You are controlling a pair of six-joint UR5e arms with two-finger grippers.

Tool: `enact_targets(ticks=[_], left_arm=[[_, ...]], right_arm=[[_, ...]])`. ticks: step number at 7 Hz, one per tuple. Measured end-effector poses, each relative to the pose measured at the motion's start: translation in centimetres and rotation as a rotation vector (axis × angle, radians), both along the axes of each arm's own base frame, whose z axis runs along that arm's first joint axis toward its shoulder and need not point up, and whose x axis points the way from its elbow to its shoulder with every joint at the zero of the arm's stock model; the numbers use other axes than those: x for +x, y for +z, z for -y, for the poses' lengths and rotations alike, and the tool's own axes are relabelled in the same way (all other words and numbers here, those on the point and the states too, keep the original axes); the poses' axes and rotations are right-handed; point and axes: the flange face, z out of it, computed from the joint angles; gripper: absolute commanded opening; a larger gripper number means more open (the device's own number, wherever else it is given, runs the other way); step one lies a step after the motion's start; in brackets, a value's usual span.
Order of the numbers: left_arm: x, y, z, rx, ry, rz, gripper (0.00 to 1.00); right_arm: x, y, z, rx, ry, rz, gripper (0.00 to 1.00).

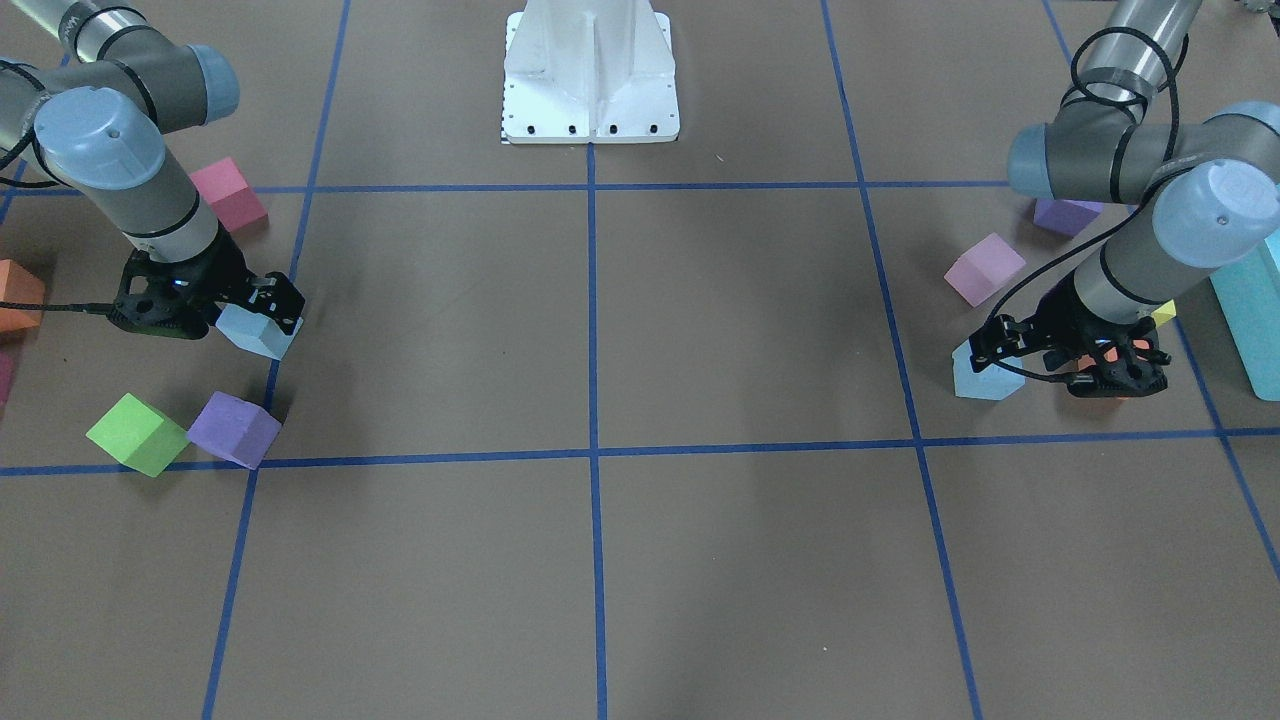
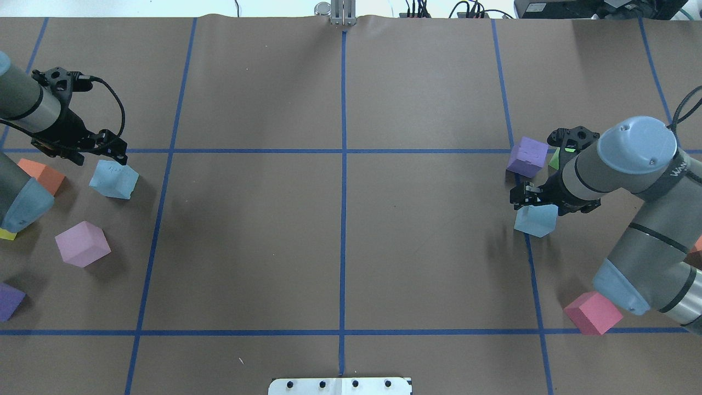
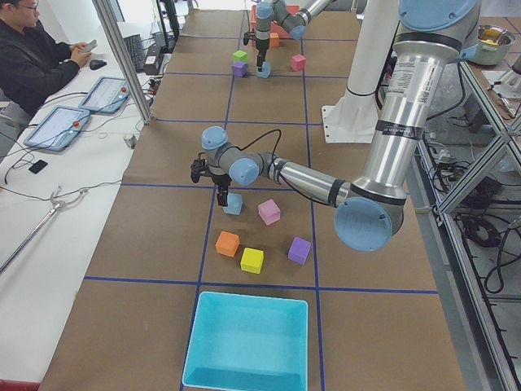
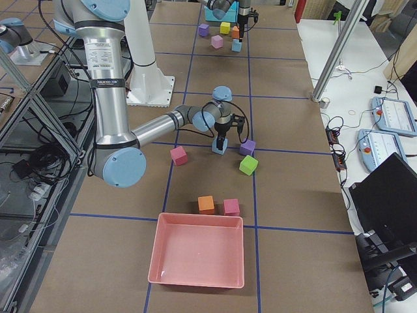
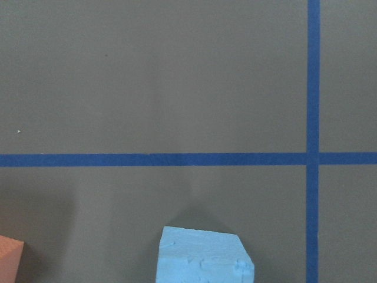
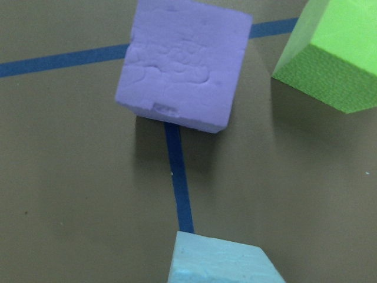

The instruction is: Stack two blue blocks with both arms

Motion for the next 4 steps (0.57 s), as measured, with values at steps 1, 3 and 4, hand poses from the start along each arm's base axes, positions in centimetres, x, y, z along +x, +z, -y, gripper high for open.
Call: enact_targets(ticks=[1,3,4], left_arm=[[-0.1,0.6,-0.2,0.003,0.002,0.0,1.0],[0.2,1.6,-0.3,0.005,0.006,-0.001,0.99],[0.7,1.9,-0.5,0.003,0.013,-0.001,0.99]], right_arm=[[-0.4,0.2,0.0,0.006,0.0,0.002,0.95],[-1.2,1.1,0.1,0.013,0.01,0.025,0.89],[-1.4,1.2,0.0,0.015,0.012,0.033,0.86]])
